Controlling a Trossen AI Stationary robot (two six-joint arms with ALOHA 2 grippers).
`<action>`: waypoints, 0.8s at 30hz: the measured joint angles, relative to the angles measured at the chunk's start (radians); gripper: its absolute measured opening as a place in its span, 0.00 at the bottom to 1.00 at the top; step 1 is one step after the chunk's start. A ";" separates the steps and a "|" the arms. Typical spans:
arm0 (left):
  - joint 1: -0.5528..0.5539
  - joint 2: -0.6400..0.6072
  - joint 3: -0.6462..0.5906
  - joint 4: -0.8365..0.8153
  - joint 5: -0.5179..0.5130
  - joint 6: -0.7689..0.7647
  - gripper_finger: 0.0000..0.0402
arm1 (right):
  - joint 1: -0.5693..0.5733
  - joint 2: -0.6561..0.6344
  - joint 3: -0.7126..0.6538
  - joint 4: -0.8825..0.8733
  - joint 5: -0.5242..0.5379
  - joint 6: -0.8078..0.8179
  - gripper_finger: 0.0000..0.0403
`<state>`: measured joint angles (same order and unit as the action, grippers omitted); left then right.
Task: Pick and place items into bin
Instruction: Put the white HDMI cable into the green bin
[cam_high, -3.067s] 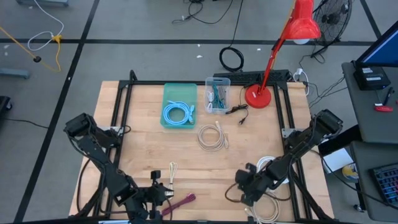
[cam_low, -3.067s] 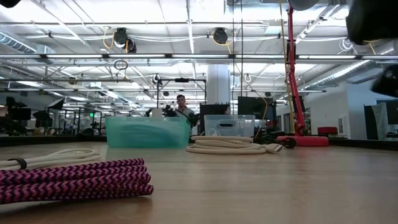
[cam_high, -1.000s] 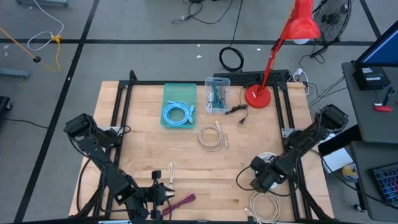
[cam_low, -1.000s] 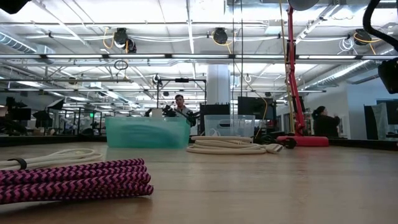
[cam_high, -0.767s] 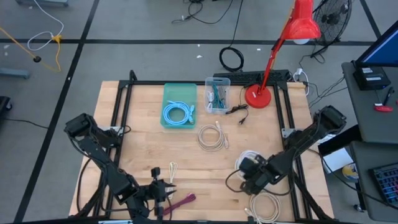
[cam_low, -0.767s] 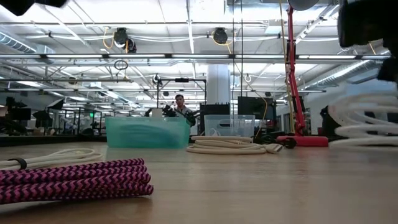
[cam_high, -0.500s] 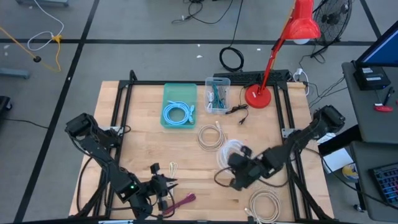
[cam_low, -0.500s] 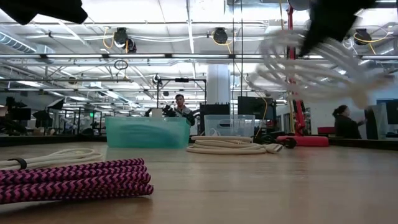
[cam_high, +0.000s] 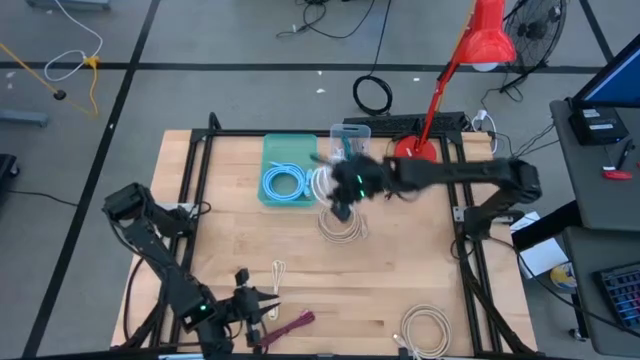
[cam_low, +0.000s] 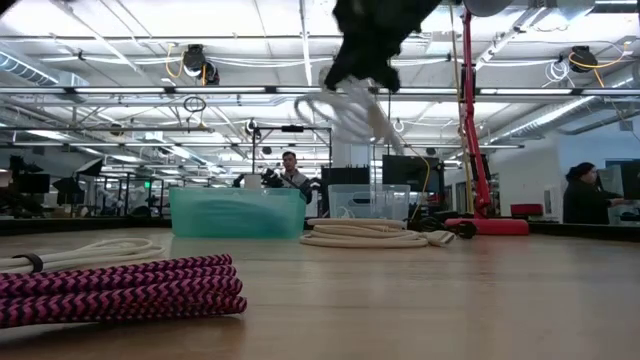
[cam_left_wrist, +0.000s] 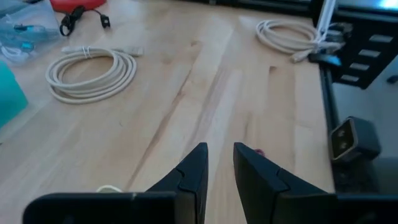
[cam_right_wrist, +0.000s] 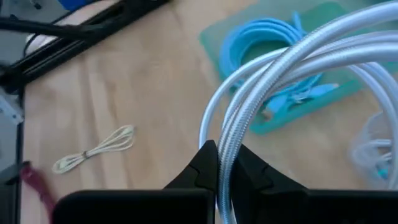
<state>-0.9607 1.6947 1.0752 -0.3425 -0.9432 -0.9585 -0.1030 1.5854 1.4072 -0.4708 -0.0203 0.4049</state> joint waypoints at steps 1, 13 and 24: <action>-0.010 0.000 0.000 0.001 -0.015 -0.009 0.20 | -0.041 0.025 0.020 -0.010 -0.038 -0.011 0.02; -0.082 0.000 0.000 0.003 -0.108 -0.092 0.20 | -0.164 0.500 0.623 -0.257 -0.168 -0.212 0.02; -0.144 0.000 0.000 -0.006 -0.203 -0.098 0.20 | -0.163 0.628 0.844 -0.319 -0.153 -0.287 0.02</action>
<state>-1.1045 1.6947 1.0752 -0.3488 -1.1464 -1.0566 -0.2665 2.2135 2.2517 -0.7901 -0.1737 0.1174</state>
